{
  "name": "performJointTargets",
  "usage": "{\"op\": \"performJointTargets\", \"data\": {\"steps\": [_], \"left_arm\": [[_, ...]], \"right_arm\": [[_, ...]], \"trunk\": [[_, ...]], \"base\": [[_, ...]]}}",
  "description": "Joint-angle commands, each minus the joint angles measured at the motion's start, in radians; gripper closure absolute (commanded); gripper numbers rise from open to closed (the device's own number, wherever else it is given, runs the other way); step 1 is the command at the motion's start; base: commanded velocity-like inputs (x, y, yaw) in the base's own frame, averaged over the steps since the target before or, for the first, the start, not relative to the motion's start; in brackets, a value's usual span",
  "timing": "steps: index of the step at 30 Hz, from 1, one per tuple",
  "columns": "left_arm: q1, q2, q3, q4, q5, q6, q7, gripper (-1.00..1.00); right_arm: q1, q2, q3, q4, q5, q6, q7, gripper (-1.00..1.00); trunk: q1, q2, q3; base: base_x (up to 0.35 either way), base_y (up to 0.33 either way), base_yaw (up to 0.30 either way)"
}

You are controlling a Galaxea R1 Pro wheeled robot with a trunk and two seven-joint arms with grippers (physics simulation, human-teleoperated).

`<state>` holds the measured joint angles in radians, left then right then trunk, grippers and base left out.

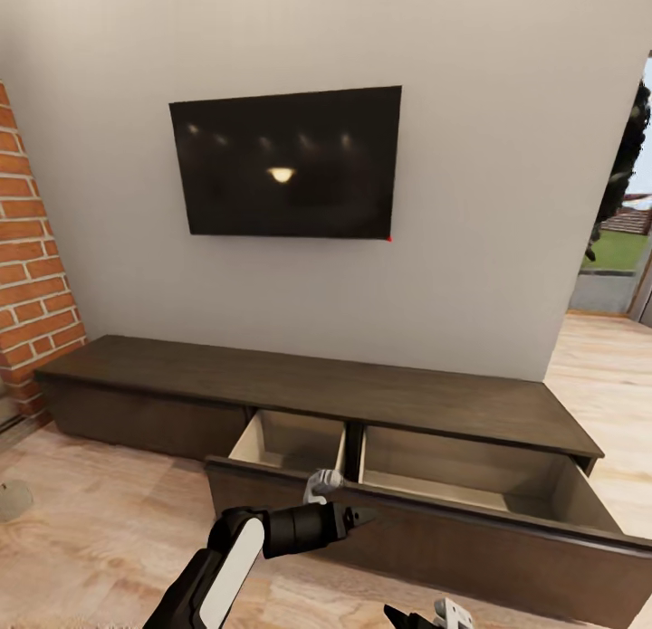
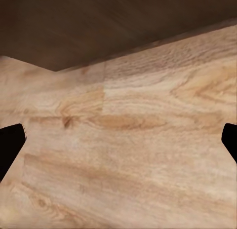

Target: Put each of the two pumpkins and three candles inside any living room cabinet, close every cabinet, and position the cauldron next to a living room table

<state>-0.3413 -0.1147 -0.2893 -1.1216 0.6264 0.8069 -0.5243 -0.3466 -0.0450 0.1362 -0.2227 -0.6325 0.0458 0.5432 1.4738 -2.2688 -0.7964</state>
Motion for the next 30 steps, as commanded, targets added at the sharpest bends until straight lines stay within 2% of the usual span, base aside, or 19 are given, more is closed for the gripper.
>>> {"op": "performJointTargets", "data": {"steps": [1, 17, 21, 27, 30], "left_arm": [[-0.001, 0.0, 0.001, 0.0, 0.003, 0.006, 0.0, -1.0], [-0.001, 0.001, 0.007, 0.018, 0.001, 0.005, 0.0, -1.0], [-0.001, 0.025, 0.011, 0.021, -0.004, 0.005, 0.0, -1.0], [-0.001, 0.039, 0.014, 0.022, -0.005, 0.004, 0.001, -1.0], [-0.001, 0.05, 0.062, 0.023, -0.022, 0.004, 0.002, -1.0]], "right_arm": [[0.0, -0.001, 0.006, -0.001, -0.01, 0.005, 0.001, -1.0], [-0.001, -0.004, 0.007, 0.0, -0.01, 0.005, -0.001, -1.0], [-0.001, -0.004, 0.007, 0.0, -0.009, 0.005, -0.002, -1.0], [-0.002, -0.005, 0.007, 0.0, -0.009, 0.006, -0.002, -1.0], [-0.002, -0.006, 0.006, 0.0, -0.01, 0.005, -0.002, -1.0]], "trunk": [[-0.004, 0.007, 0.003], [-0.065, 0.119, 0.055], [-0.081, 0.147, 0.067], [-0.104, 0.189, 0.086], [-0.115, 0.21, 0.095]], "base": [[0.0, 0.0, 0.272], [0.0, 0.0, 0.283], [0.0, 0.0, 0.292], [0.0, 0.0, 0.292], [0.0, 0.0, 0.292]]}}
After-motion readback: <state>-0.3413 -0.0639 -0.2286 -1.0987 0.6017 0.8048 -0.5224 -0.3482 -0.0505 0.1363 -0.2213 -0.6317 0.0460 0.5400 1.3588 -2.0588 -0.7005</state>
